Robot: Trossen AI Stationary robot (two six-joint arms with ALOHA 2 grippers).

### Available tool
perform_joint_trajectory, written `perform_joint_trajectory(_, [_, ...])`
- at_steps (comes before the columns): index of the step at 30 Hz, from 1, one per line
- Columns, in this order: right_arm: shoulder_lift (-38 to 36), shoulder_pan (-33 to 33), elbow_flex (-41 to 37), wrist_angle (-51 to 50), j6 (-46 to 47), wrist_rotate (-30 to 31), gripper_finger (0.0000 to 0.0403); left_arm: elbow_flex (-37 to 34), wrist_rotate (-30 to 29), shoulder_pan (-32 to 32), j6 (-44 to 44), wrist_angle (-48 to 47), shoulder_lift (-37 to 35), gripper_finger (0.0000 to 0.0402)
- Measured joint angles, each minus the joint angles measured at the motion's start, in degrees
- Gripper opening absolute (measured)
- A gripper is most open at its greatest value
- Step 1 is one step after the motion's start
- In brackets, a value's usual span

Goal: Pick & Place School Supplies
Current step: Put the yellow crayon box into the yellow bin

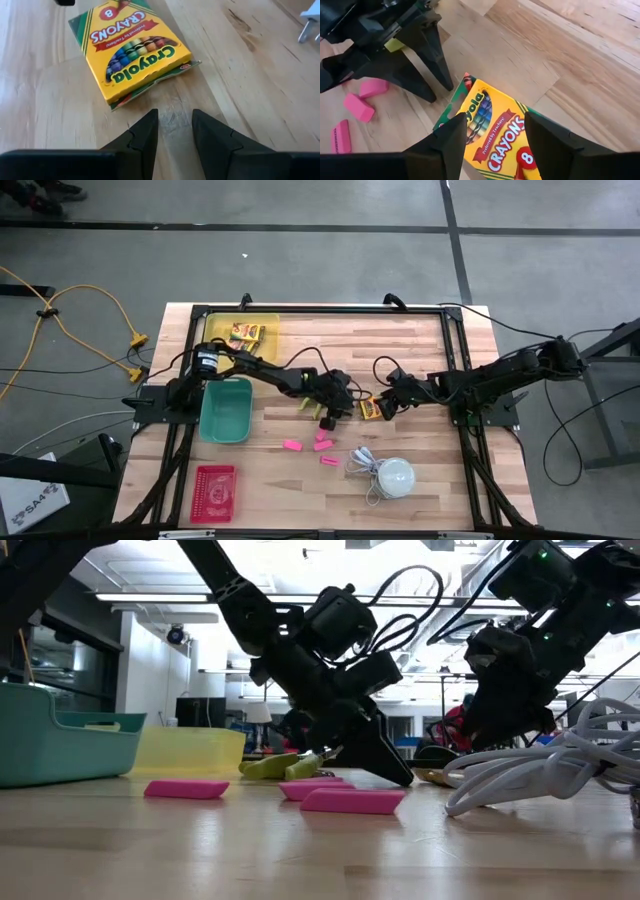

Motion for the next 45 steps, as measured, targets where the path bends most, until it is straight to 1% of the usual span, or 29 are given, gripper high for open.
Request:
perform_joint_trajectory(2, [0.00, 0.00, 0.00, 0.33, 0.00, 0.00, 0.0190, 0.02, -0.65, -0.10, 0.60, -0.02, -0.04, 0.0117])
perform_joint_trajectory(13, [0.00, 0.00, 0.00, 1.42, -0.02, -0.04, 0.0190, 0.11, 0.01, 0.20, 1.48, -0.19, -0.04, 0.0117])
perform_joint_trajectory(20, [0.00, 0.00, 0.00, 1.57, 0.38, -0.23, 0.0190, 0.15, 0.08, 0.07, 6.42, -0.36, -0.08, 0.0117])
perform_joint_trajectory(23, [0.00, 0.00, 0.00, 1.55, 0.81, -0.22, 0.0190, 0.15, -0.22, -0.01, 8.31, -2.10, -0.93, 0.0117])
perform_joint_trajectory(27, [0.00, 0.00, 0.00, 1.84, 0.72, -0.13, 0.0190, -0.03, -0.66, 0.01, 11.06, -9.15, -3.91, 0.0117])
perform_joint_trajectory(29, [0.00, 0.00, 0.00, 2.06, 0.08, -0.09, 0.0190, -0.09, -0.66, 0.01, 13.13, -12.58, -5.62, 0.0117])
perform_joint_trajectory(32, [0.00, 0.00, 0.00, 2.52, -0.40, 0.04, 0.0190, -0.02, -0.90, -0.54, 18.46, -13.92, -7.10, 0.0117])
perform_joint_trajectory(37, [0.00, 0.03, -0.02, 3.20, -0.15, 0.24, 0.0190, -0.03, -3.75, -2.45, 29.61, -14.27, -6.73, 0.0117])
perform_joint_trajectory(42, [0.00, 0.20, -0.02, 4.78, 1.34, 0.07, 0.0190, 0.10, -4.36, -3.22, 35.69, -13.56, -5.46, 0.0117])
perform_joint_trajectory(45, [0.00, 0.66, -0.04, 6.14, 2.37, 0.26, 0.0190, 0.15, -4.93, -3.23, 43.87, -12.53, -4.72, 0.0117])
